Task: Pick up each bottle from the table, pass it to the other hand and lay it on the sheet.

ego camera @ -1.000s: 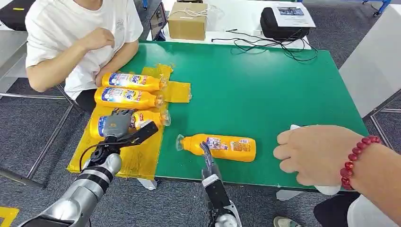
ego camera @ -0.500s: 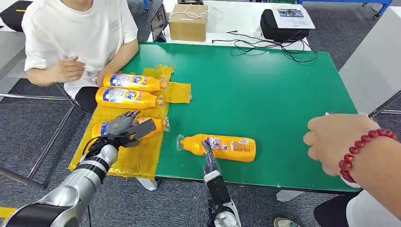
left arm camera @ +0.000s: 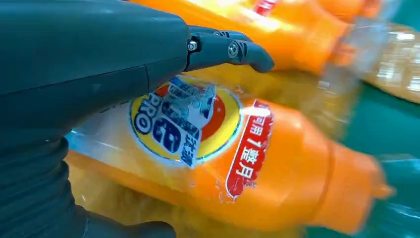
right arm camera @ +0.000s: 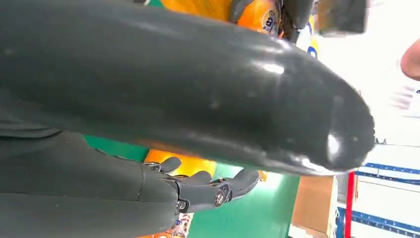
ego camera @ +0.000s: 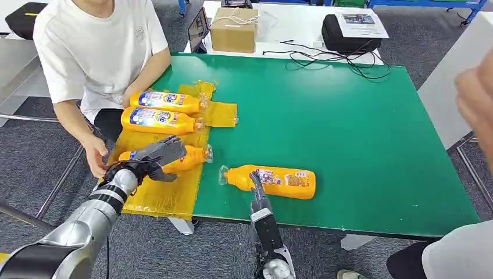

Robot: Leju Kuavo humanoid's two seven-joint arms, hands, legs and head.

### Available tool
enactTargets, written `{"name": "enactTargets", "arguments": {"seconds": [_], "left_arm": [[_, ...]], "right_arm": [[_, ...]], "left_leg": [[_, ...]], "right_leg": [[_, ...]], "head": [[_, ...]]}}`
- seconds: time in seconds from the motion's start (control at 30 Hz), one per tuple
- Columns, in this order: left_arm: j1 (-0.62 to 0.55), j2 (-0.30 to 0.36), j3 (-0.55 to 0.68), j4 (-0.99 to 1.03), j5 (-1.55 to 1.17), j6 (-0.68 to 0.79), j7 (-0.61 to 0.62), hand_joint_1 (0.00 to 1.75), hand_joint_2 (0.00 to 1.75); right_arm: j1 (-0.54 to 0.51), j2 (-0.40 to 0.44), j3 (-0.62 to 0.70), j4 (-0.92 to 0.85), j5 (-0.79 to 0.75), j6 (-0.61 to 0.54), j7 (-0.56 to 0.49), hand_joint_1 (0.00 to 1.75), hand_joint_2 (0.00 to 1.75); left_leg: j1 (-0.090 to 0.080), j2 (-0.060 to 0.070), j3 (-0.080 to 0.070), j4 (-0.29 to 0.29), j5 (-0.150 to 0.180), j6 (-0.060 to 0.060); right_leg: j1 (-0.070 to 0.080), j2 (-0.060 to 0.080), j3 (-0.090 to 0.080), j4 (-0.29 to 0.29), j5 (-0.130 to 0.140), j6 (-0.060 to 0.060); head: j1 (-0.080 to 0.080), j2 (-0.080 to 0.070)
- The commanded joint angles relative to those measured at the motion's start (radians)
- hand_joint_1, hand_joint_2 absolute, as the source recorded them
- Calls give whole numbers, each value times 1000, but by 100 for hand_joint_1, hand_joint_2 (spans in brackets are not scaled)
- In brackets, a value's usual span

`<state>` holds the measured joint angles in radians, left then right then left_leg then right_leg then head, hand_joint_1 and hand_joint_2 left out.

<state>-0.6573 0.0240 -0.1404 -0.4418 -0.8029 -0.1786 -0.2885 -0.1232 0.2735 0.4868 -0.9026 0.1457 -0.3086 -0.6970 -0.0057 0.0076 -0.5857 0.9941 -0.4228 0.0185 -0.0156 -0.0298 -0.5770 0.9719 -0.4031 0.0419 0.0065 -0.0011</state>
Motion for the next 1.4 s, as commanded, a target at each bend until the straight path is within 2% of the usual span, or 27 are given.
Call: {"name": "enactTargets", "arguments": {"seconds": [0.03, 0.13, 0.17, 0.2, 0.3, 0.37, 0.4, 0.47, 0.5, 0.53, 0.57, 0.6, 0.67, 0.7, 0.73, 0.77, 0.87, 0.93, 1.03, 1.17, 1.2, 1.23, 1.4], "left_arm": [[115, -38, -1, -134, 150, 89, -164, 0, 175], [115, -38, -1, -134, 150, 89, -164, 0, 175], [155, -81, 68, -223, 274, 142, -238, 0, 175], [186, -114, 87, -310, 352, 159, -277, 0, 175], [299, -209, 96, -638, 637, 215, -285, 0, 175], [325, -233, 67, -771, 794, 281, -238, 0, 175], [329, -239, 47, -844, 860, 379, -265, 0, 175], [345, -233, 22, -976, 971, 473, -269, 0, 175], [360, -252, 20, -1040, 1047, 494, -247, 0, 175], [384, -236, -35, -1103, 1047, 502, -250, 0, 175], [421, -235, -72, -1170, 1016, 546, -299, 0, 175], [472, -228, -125, -1254, 997, 595, -353, 0, 175], [541, -213, -182, -1361, 1055, 606, -369, 0, 175], [592, -195, -207, -1413, 1063, 605, -368, 0, 175], [630, -183, -216, -1437, 1056, 606, -372, 0, 175], [672, -175, -225, -1446, 1011, 611, -398, 0, 175], [737, -185, -243, -1435, 924, 600, -410, 0, 175], [748, -204, -240, -1401, 910, 592, -410, 0, 175], [728, -218, -249, -1324, 907, 599, -410, 0, 175], [710, -226, -260, -1277, 912, 604, -409, 0, 175], [711, -226, -263, -1273, 951, 582, -374, 0, 175], [708, -221, -268, -1263, 983, 556, -329, 0, 175], [707, -224, -270, -1253, 984, 557, -329, 0, 175]], "right_arm": [[-6, -23, -15, 12, 14, -7, -1, 0, 0], [-6, -23, -15, 12, 14, -7, -1, 0, 0], [-3, -22, -21, 10, 23, -13, -1, 0, 0], [-4, -27, -21, 13, 28, -4, -1, 0, 0], [0, -41, -13, 19, 24, -6, -1, 0, 0], [-3, -40, -9, 30, 14, -25, -1, 0, 0], [-5, -41, 2, 32, 19, -43, -1, 0, 0], [-7, -46, 17, 34, 36, -83, -1, 0, 0], [-8, -49, 29, 38, 103, -182, -1, 0, 0], [-2, -58, 40, 25, 149, -257, -1, 0, 0], [6, -72, 48, 4, 167, -282, -1, 0, 0], [5, -101, 67, -11, 251, -356, -1, 0, 0], [26, -109, -43, -41, 502, -390, 36, 0, 0], [2, -153, -22, -8, 580, -338, 165, 0, 175], [-9, -186, -25, -8, 603, -316, 206, 0, 175], [-29, -228, -67, -7, 756, -390, 310, 0, 175], [-88, -315, -185, -14, 956, -390, 394, 0, 175], [-150, -369, -193, 22, 1025, -348, 436, 0, 175], [-225, -406, -201, 72, 1036, -270, 449, 0, 175], [-324, -406, -187, 193, 1028, -172, 474, 0, 175], [-342, -407, -177, 226, 1035, -151, 488, 0, 175], [-356, -407, -174, 262, 1036, -137, 509, 0, 175], [-359, -409, -170, 281, 1032, -154, 505, 0, 175]], "left_leg": [[0, 0, 1, -1, 0, 0], [0, 1, 0, 0, 0, 0], [1, 1, -1, 0, -1, -1], [0, 1, -1, 0, 0, -1], [-1, 1, -3, 0, 0, 0], [0, 1, -5, 2, -1, 0], [0, 0, -7, 2, 0, 0], [1, -1, -10, 4, -2, 0], [0, 2, -10, 2, -1, 0], [0, 4, -12, 3, -1, 0], [1, 4, -11, 4, -3, -1], [0, 4, -13, 3, -2, 0], [1, 5, -11, 2, -3, -1], [0, 3, -12, 1, -2, 0], [1, 3, -10, 2, -4, -1], [-1, 5, -9, 0, -3, 0], [0, 9, -7, 0, -5, 0], [-4, 4, -12, 0, -3, 2], [-3, 5, -12, 2, -5, 1], [-6, 5, -13, 1, -1, 4], [-5, 6, -12, 2, -2, 3], [-6, 6, -12, 0, -1, 5], [-4, 4, -10, 1, 0, 4]], "right_leg": [[0, 1, 1, -1, 0, 0], [0, 2, -1, -1, 0, -1], [0, 3, -1, -1, 0, -1], [0, 1, -2, -1, 0, -1], [-1, 2, -3, -1, 0, 0], [0, 1, -6, 0, 0, 0], [0, 0, -8, 0, 0, 0], [1, 0, -10, 1, -1, 0], [0, 3, -11, 0, 0, 0], [0, 5, -13, 0, 1, 0], [1, 6, -12, 1, 0, -1], [1, 5, -14, 0, 0, 0], [1, 7, -12, 0, -1, 0], [0, 4, -13, -1, 0, 0], [1, 5, -11, -1, -2, 0], [-1, 7, -11, -2, -1, 1], [0, 12, -9, -3, 0, 0], [-3, 6, -13, -2, 1, 2], [-2, 9, -12, -1, 1, 1], [-5, 7, -14, -2, 4, 5], [-4, 8, -13, -2, 4, 4], [-5, 7, -14, -2, 4, 5], [-4, 6, -10, -3, 4, 4]], "head": [[0, 0], [0, 0], [0, 0], [0, 0], [0, 0], [0, 0], [0, 0], [1, 0], [0, 0], [0, 0], [0, 0], [0, 0], [0, 0], [0, 0], [0, 0], [0, 0], [-1, 0], [0, 0], [0, 0], [0, 0], [0, 0], [0, 0], [0, 0]]}}
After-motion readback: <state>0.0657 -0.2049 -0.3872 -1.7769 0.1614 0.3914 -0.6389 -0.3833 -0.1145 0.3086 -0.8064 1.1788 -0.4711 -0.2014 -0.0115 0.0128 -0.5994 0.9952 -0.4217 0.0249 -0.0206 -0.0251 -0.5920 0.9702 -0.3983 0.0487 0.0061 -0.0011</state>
